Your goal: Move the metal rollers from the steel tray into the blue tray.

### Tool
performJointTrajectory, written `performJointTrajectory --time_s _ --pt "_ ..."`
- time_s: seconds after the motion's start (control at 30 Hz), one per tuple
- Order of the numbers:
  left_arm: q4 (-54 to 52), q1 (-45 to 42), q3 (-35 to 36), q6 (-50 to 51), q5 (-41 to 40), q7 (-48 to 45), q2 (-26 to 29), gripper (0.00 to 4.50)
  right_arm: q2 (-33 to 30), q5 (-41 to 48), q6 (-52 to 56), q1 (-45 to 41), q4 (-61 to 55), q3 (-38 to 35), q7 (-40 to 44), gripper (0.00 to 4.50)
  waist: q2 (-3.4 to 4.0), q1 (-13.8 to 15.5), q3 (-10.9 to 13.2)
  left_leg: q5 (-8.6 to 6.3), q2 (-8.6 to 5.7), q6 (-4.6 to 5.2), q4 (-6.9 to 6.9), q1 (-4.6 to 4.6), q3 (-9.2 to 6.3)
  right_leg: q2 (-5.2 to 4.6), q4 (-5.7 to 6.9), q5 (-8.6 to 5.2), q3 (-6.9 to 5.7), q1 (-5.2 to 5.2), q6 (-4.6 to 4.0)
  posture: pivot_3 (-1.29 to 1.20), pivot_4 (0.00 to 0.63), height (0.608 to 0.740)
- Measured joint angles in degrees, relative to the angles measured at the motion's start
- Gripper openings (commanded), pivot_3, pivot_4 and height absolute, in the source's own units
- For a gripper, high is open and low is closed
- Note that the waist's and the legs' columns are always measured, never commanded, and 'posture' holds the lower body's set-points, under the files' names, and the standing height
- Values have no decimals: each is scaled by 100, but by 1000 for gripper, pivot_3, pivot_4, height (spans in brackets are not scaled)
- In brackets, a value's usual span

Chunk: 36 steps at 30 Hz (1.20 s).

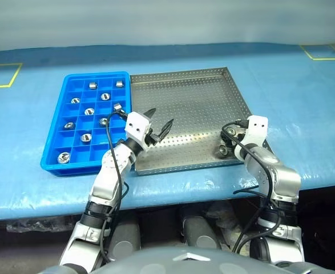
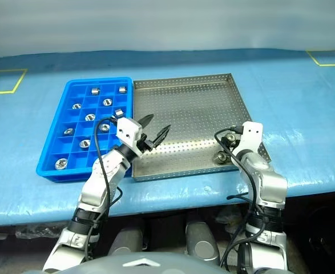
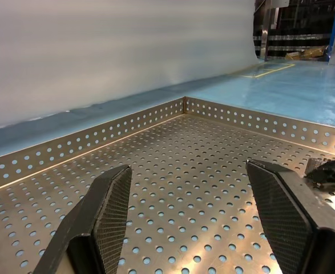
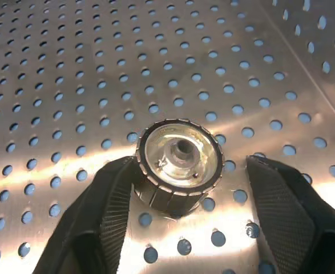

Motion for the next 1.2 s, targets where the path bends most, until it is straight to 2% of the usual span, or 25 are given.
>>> performJointTrajectory --time_s 0.07,0.1,0.23,0.4,0.57,0.8,1.0,1.2 --pt "-10 13 41 6 -19 50 1 3503 45 81 -4 0 12 -49 41 1750 -1 -1 1 0 1 0 0 2 2 2 1 1 2 0 1 79 150 740" --pt "-36 28 60 9 -19 77 8 3503 42 95 -24 0 23 -31 104 1673 -2 0 1 0 1 0 0 3 2 3 2 1 3 0 1 108 150 740" --pt "-312 212 193 19 -16 242 60 3503 -196 -113 -496 -36 119 578 520 1673 -12 -8 11 0 4 1 -1 11 11 7 6 3 12 -4 3 207 150 740" --pt "-912 719 338 141 -10 521 92 3503 -71 -482 -1469 -873 561 1456 916 1673 -21 130 21 4 6 6 -5 14 10 15 14 9 19 -11 6 384 150 740" --pt "-1626 1473 750 255 52 972 140 3503 140 -455 -2000 -1570 1270 1983 1678 1673 -31 732 25 3 4 6 -33 8 4 8 0 5 6 -17 1 539 150 740" --pt "-2317 2266 1013 359 200 1422 106 3503 14 -406 -2044 -1828 2137 2281 2647 1673 -37 1661 29 -2 -1 0 -41 -20 1 -2 -19 -13 -5 -34 -10 623 150 740" --pt "-2372 2331 949 393 208 1492 109 3503 -224 -289 -2041 -1784 2159 2257 3302 1673 -39 2033 32 -3 17 -4 -42 -35 15 17 2 -16 -2 -75 -15 579 150 740" --pt "-2351 2078 856 468 207 1411 137 3503 68 -120 -2366 -1708 2024 1958 3193 1673 -38 2343 32 -3 42 -15 -42 -81 13 45 5 7 -8 -127 -13 535 150 740"
